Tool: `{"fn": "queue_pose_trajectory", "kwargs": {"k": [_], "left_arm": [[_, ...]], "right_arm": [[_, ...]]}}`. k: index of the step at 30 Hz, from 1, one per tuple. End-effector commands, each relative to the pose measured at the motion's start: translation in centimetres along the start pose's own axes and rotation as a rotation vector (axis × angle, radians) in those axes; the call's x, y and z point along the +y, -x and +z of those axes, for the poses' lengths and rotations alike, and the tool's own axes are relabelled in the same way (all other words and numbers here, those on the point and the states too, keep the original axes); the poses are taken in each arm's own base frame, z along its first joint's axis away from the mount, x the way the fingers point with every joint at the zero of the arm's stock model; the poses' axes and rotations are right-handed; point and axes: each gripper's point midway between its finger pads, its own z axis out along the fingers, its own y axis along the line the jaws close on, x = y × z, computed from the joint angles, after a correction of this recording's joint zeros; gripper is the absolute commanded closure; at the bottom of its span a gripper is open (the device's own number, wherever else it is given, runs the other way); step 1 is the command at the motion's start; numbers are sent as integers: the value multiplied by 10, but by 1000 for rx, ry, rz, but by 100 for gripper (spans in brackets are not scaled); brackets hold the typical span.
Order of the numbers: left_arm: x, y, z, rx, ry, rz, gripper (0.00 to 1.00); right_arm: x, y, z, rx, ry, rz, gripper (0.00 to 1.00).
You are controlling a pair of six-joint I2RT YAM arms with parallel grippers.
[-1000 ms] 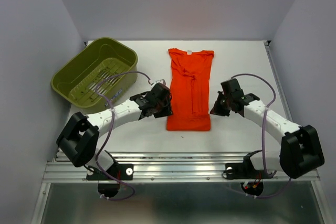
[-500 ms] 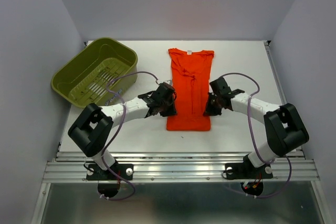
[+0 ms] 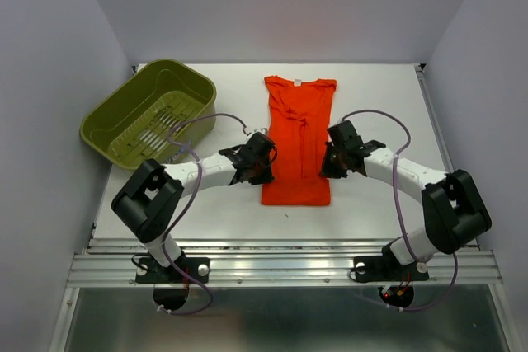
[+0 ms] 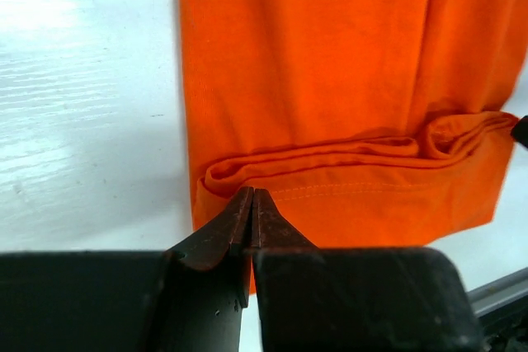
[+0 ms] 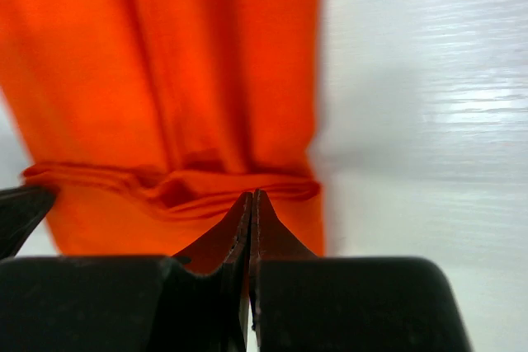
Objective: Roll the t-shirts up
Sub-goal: Roll the T-shirt to the center of the board.
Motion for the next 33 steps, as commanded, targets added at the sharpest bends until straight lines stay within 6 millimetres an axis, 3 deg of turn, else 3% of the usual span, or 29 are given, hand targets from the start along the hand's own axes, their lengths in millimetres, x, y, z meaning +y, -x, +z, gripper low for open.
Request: {"fn": "queue_pose_trajectory", "kwargs": {"k": [1, 6, 9, 13, 18, 23, 27, 29, 33], "left_arm": [[-14, 31, -33, -124, -61, 11, 86], [-12, 29, -30, -116, -52, 25, 86], [-5, 20, -17, -82, -28, 23, 86], [12, 6, -1, -43, 33, 19, 86], [24, -4, 9, -16, 77, 25, 86], [24, 7, -5, -52, 93, 33, 86], [15, 24, -34, -111, 70, 34, 84], [15, 25, -43, -118, 62, 32, 80], [18, 7, -54, -79, 7, 38, 62]], "right_arm": [[47, 19, -28, -81, 108, -53, 99], [61, 5, -13, -40, 145, -51, 99], [58, -6, 3, -5, 147, -35, 99], [39, -17, 24, 20, 73, -25, 99], [21, -20, 32, 6, -2, -21, 99], [24, -4, 11, -52, -11, -25, 99], [19, 7, -24, -136, -15, -11, 98], [9, 2, -30, -139, -38, 5, 98], [-5, -20, -41, -107, -35, 44, 95]]}}
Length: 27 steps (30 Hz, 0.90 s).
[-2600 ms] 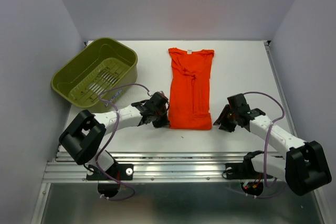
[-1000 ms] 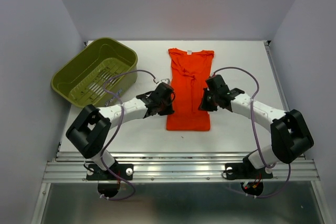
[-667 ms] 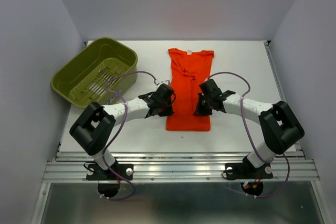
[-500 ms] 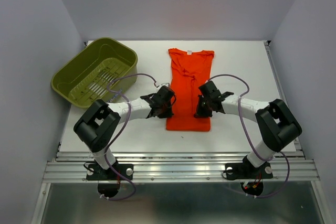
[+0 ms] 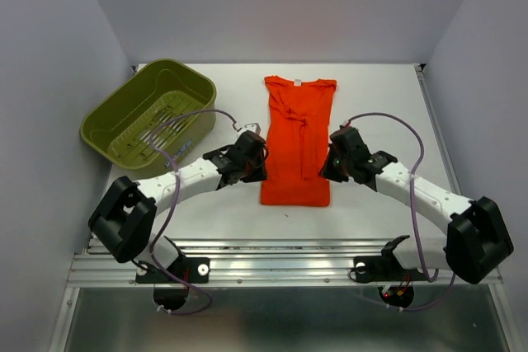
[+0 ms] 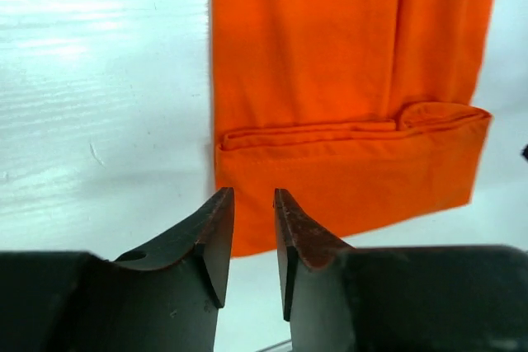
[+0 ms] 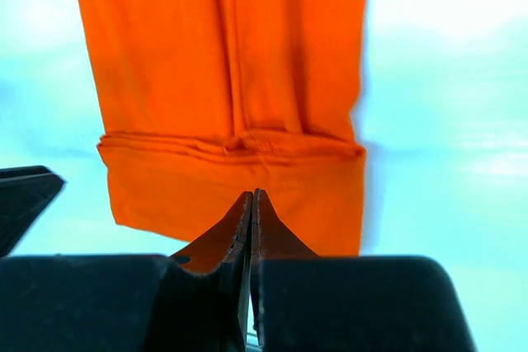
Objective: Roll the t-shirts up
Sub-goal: Roll the T-shirt to the center of the board.
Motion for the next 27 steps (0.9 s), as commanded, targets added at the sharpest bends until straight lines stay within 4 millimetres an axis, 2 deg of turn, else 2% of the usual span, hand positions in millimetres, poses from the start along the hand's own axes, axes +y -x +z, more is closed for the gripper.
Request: {"fn": "queue_pose_trajectory", "kwargs": {"k": [1, 2, 3, 6, 7, 9, 17, 27], "left_arm": [[6, -12, -21, 16, -38, 10, 58], [13, -22, -20, 40, -32, 2, 56], [11, -26, -21, 51, -52, -5, 52], [15, -45, -19, 107, -72, -20, 46], [12, -49, -18, 119, -94, -31, 42], [13, -57, -17, 138, -103, -42, 40], [16, -65, -8, 149, -104, -73, 45], [21, -72, 3, 162, -86, -76, 53]], "right_arm": [[-27, -30, -11, 57, -62, 64, 93], [-34, -41, -11, 82, -67, 78, 90], [-35, -46, -12, 92, -59, 94, 82], [-31, -58, -17, 118, -3, 151, 68], [-36, -66, -16, 131, -10, 161, 59], [-37, -67, -18, 121, -2, 179, 54], [-46, -85, -6, 169, -14, 181, 53], [-48, -86, 6, 171, -31, 168, 60]]}}
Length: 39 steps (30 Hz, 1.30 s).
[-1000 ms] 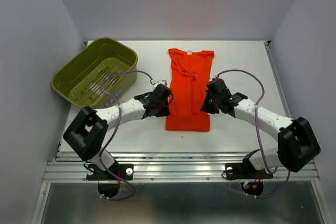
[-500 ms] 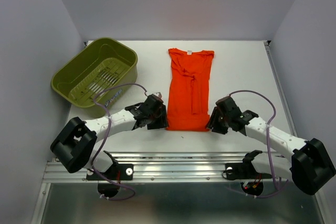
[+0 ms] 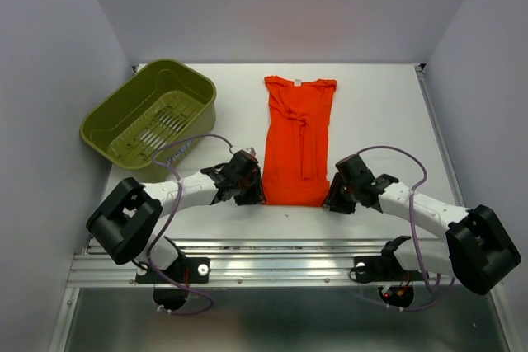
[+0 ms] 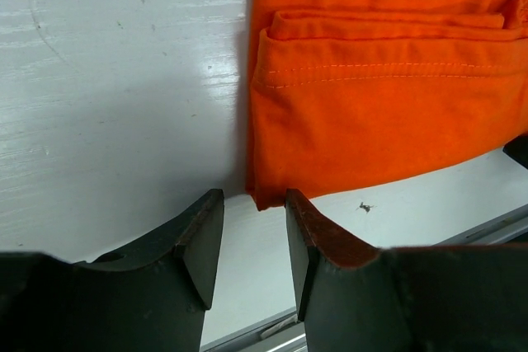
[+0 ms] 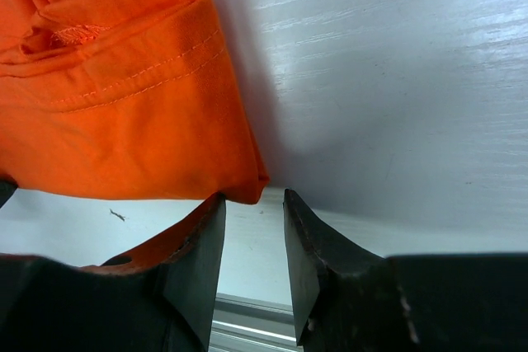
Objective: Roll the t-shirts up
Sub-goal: Roll the T-shirt to the center of the board.
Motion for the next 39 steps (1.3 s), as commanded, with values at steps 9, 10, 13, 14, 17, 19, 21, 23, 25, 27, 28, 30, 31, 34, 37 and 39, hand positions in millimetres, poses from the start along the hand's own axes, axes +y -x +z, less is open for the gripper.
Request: {"fn": "queue_pose_trajectory", "kwargs": {"k": [9, 10, 13, 14, 17, 19, 21, 23, 25, 27, 28, 30, 31, 34, 37, 39], "left_arm": [[1, -2, 8, 3, -5, -4, 76], [1, -1, 8, 1, -4, -6, 80], [1, 1, 6, -4, 5, -9, 99], [1, 2, 5, -6, 11, -9, 100], [-2, 5, 1, -5, 14, -9, 100], [-6, 8, -2, -2, 13, -8, 100], [-8, 9, -4, 7, 18, -8, 100], [-13, 12, -6, 16, 22, -7, 100], [-17, 16, -8, 18, 24, -4, 100], [-22, 22, -10, 10, 15, -7, 100], [-22, 22, -10, 13, 16, -9, 100], [-23, 26, -11, 12, 13, -15, 100], [-24, 28, -12, 11, 8, -14, 100], [-25, 35, -13, 3, 11, -24, 100], [-26, 42, -13, -3, 11, -25, 100], [-26, 45, -13, -6, 12, -25, 100]], "right_arm": [[8, 14, 5, -60, 13, -5, 72], [8, 15, 5, -63, 15, -7, 75], [10, 18, 3, -75, 17, -9, 92], [11, 19, 2, -81, 20, -14, 96], [15, 23, -1, -93, 27, -19, 99], [16, 25, -3, -97, 25, -21, 99], [17, 27, -5, -104, 22, -20, 99], [19, 31, -8, -115, 23, -23, 99], [18, 32, -10, -120, 14, -26, 99], [21, 37, -14, -135, 14, -29, 99], [22, 38, -15, -139, 14, -30, 99], [24, 42, -18, -150, 12, -34, 99], [25, 42, -19, -150, 13, -39, 99], [27, 47, -22, -163, 11, -40, 99], [29, 53, -26, -182, 6, -46, 99], [29, 56, -27, -195, -5, -54, 99]]}}
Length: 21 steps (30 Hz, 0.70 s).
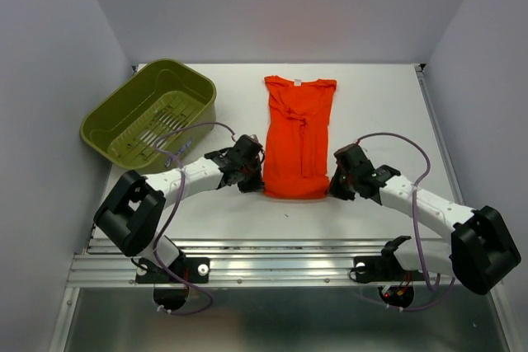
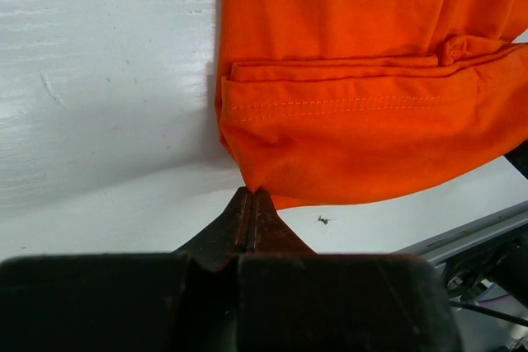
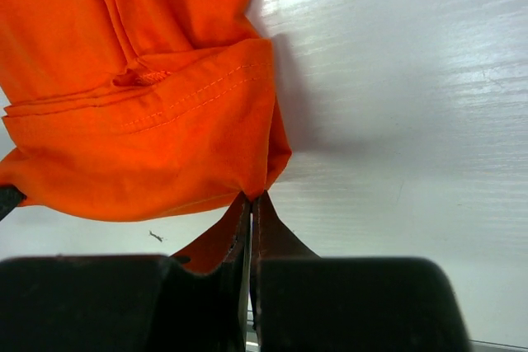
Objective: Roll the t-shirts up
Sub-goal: Roll the T-shirt to the center of the board.
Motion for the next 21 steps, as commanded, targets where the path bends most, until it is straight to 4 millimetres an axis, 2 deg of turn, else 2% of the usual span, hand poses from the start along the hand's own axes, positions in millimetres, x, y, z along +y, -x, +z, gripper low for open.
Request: {"fn": "queue_pose_trajectory", "kwargs": {"k": [1, 11, 14, 17, 21], "left_arm": [[-9, 18, -7, -28, -10, 13, 100], [-15, 47, -9, -74, -11, 14, 100], [-18, 55, -8, -81, -10, 22, 100], [-21, 62, -6, -87, -6, 27, 100], [-23, 71, -5, -96, -2, 28, 100]], "right_arm": [[12, 25, -13, -87, 5, -23, 99], [19, 49, -14, -145, -25, -65, 99], [23, 64, -14, -170, -34, -76, 99], [27, 69, -11, -175, -44, -94, 99], [25, 90, -8, -212, -84, -135, 99]]}}
